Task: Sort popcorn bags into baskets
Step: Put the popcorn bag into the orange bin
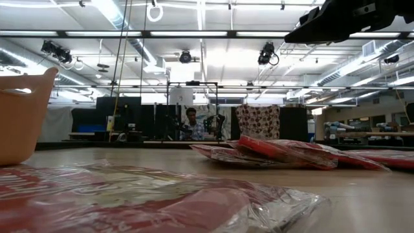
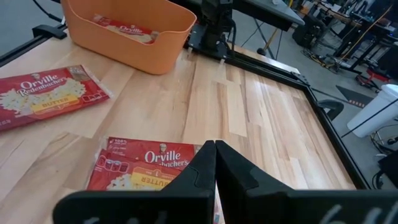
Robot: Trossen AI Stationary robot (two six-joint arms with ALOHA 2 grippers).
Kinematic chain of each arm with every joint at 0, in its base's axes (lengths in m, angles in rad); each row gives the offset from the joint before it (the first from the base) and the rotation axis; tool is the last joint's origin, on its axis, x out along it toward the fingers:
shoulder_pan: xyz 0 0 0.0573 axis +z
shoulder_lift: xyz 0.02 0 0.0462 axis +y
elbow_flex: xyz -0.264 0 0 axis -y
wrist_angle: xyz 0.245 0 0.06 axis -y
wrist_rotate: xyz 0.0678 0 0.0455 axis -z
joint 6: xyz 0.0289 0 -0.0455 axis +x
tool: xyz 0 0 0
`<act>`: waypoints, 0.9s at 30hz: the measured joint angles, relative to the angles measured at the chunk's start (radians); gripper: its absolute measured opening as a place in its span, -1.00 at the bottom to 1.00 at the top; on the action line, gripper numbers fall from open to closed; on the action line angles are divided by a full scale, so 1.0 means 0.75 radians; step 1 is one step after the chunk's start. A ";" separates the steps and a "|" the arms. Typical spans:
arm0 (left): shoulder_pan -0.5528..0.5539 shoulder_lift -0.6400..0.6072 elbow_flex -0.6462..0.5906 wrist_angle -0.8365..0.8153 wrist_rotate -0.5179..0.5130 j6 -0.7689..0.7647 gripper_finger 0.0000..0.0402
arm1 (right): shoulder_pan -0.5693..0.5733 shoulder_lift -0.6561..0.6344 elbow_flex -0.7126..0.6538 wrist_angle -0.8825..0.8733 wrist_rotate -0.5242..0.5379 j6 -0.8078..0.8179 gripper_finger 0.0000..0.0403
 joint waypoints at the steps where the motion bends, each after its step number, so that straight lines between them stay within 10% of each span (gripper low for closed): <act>1: 0.010 0.000 0.000 0.048 -0.087 0.064 -0.47 | 0.000 0.000 0.000 0.000 0.000 0.000 -0.94; 7: 0.067 0.008 0.001 0.384 -0.455 0.552 -0.50 | 0.000 0.000 0.000 0.000 0.000 0.004 -0.94; 27: 0.144 0.399 0.001 0.963 -0.336 1.767 -0.36 | 0.000 0.000 0.000 -0.001 0.000 0.006 -0.94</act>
